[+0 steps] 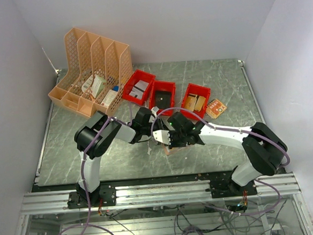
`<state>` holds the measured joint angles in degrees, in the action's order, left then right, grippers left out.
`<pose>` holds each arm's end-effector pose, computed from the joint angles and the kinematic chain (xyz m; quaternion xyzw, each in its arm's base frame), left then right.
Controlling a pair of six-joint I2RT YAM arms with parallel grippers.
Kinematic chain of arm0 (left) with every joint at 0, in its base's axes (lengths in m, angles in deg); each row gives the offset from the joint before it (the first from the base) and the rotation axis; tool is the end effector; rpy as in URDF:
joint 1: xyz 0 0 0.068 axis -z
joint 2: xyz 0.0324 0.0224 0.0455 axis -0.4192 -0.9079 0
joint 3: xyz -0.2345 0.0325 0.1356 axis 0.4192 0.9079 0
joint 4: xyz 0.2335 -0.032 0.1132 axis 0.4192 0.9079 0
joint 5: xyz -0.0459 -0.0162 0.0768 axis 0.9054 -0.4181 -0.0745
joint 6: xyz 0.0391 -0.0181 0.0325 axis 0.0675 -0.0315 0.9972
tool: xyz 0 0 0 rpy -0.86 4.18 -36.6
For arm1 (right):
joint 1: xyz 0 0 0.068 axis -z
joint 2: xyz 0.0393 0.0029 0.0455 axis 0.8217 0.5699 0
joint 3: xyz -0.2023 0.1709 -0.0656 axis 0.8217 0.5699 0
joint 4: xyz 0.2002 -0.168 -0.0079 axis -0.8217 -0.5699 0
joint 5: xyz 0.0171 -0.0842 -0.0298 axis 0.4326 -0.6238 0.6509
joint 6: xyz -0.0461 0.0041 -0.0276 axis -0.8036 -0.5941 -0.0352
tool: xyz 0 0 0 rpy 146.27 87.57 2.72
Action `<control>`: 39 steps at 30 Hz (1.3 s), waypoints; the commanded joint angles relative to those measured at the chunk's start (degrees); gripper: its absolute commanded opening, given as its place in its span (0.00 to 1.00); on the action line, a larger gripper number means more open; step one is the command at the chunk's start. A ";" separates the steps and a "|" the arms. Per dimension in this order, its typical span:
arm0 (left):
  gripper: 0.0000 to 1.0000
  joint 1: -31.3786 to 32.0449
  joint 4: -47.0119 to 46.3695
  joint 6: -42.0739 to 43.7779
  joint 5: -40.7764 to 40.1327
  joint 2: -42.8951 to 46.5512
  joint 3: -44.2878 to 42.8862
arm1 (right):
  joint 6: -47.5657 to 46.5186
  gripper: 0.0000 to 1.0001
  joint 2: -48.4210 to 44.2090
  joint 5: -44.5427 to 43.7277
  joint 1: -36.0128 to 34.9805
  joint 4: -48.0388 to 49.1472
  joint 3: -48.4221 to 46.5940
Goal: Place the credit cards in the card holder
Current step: Insert the credit card into the card holder.
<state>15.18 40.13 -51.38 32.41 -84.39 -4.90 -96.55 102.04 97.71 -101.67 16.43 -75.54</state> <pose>0.2725 -0.2533 0.0932 -0.0418 0.8565 -0.5069 0.0878 0.1931 0.2121 0.1639 -0.7091 0.6487 0.0885 0.2619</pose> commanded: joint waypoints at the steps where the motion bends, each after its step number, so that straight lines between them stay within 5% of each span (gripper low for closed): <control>1: 0.31 0.20 6.00 2.63 -2.60 -1.76 0.66 | -0.41 0.00 0.79 -3.46 -0.01 -1.48 -0.57; 21: 0.40 -0.42 4.44 2.87 -4.46 3.58 2.87 | 0.89 0.00 0.93 -2.23 8.34 -3.95 -1.48; 24: 0.41 -0.36 3.56 3.65 -5.74 7.88 3.61 | 1.50 0.01 -1.17 8.55 12.28 -7.43 -3.17; 29: 0.41 -0.40 3.33 7.78 -9.64 16.73 6.34 | 1.23 0.16 -3.71 24.39 19.47 -12.66 -5.22; 34: 0.41 -0.33 4.40 12.25 -18.56 28.42 13.88 | 5.14 0.28 -1.61 24.26 24.65 -13.87 -6.86; 39: 0.51 -0.31 1.40 10.59 -25.09 37.35 23.51 | 10.37 0.25 4.30 18.22 24.88 -13.76 -9.03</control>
<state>15.07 43.45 -41.54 15.30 -50.97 12.65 -91.37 102.57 118.58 -76.91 3.84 -82.88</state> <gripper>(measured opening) 0.445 0.273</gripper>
